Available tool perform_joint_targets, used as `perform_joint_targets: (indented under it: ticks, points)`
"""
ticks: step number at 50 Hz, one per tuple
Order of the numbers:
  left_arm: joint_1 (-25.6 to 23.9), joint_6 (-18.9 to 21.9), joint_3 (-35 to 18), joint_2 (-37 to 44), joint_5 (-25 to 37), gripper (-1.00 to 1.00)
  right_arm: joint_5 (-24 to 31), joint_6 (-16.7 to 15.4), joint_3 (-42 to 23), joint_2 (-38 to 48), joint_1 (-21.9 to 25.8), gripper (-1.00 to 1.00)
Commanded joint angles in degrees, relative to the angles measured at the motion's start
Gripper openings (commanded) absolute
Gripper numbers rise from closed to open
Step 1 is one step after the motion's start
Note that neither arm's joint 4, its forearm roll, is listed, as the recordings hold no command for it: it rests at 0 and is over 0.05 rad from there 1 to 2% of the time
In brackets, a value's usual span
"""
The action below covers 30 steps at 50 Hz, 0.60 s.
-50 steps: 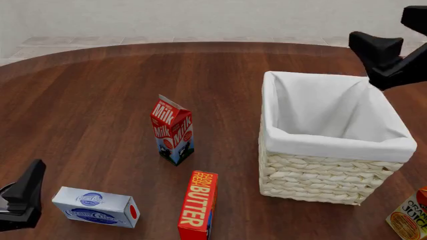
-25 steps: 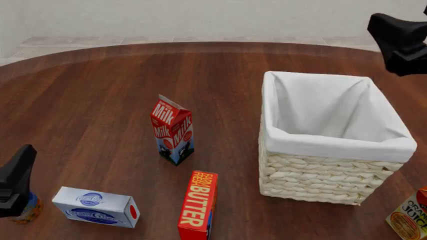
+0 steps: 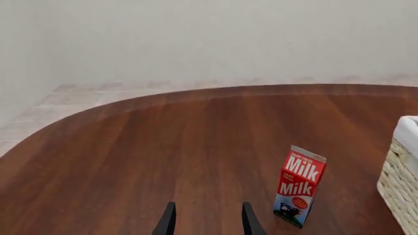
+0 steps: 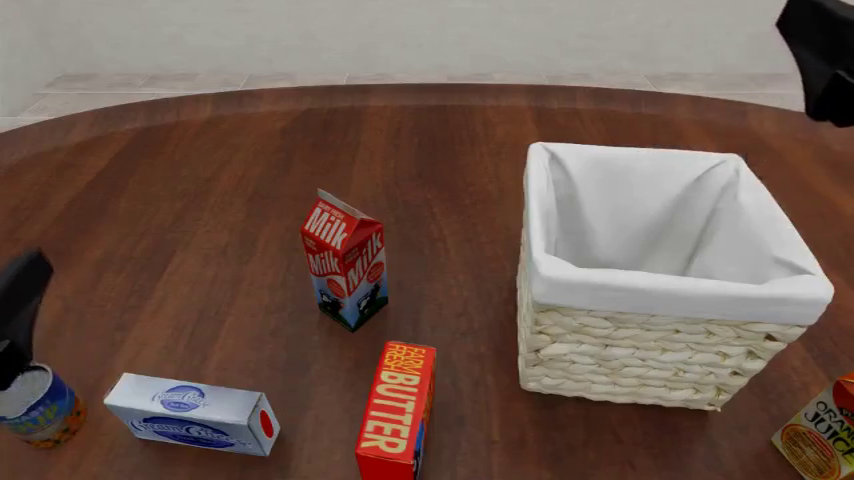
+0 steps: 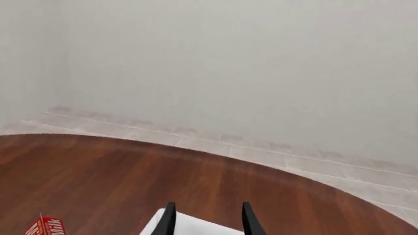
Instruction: Pick up the alphabet soup and the tomato sauce, and put them in the basket.
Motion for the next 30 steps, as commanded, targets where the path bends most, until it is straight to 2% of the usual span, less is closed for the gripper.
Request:
perform_joint_targets:
  ticks: [1, 6, 8, 10, 12, 14, 15, 22, 26, 27, 30]
  points:
    - [0.10, 1.28, -5.76, 5.66, 2.81, 1.00, -2.86, 2.26, 1.59, -0.55, -1.35, 1.00]
    - [0.28, 2.34, -7.01, 6.89, 4.19, 1.00, -3.34, 2.29, 1.21, -0.49, -2.68, 1.00]
    - [2.06, 4.28, -6.59, 10.19, 4.10, 1.00, -3.27, 2.75, 0.84, -0.82, -3.17, 1.00]
    - [1.30, 1.71, -6.51, 12.98, 3.74, 1.00, -2.58, 2.97, 0.54, -1.75, -3.41, 1.00]
    - [2.33, 5.45, -6.41, 13.26, 3.95, 1.00, -2.06, 2.92, 0.45, -2.46, -3.25, 1.00]
    - [1.82, 5.49, -6.16, 14.86, 4.01, 1.00, -1.78, 2.66, 0.53, -3.21, -3.00, 1.00]
    - [2.59, 7.02, -5.86, 14.45, 4.06, 1.00, -1.65, 2.88, 0.41, -3.43, -3.17, 1.00]
    - [3.36, 7.81, -6.80, 15.28, 7.03, 1.00, -1.47, 3.56, -0.91, -4.05, -5.64, 1.00]
    - [4.50, 8.45, -7.01, 18.31, 8.09, 1.00, -0.37, 5.05, -1.26, -5.72, -7.09, 1.00]
    - [5.41, 9.86, -6.57, 19.10, 7.93, 1.00, -0.07, 5.22, -1.26, -6.00, -6.98, 1.00]
    - [5.67, 10.02, -6.61, 20.44, 8.45, 1.00, 0.80, 5.18, -1.24, -6.95, -6.55, 1.00]
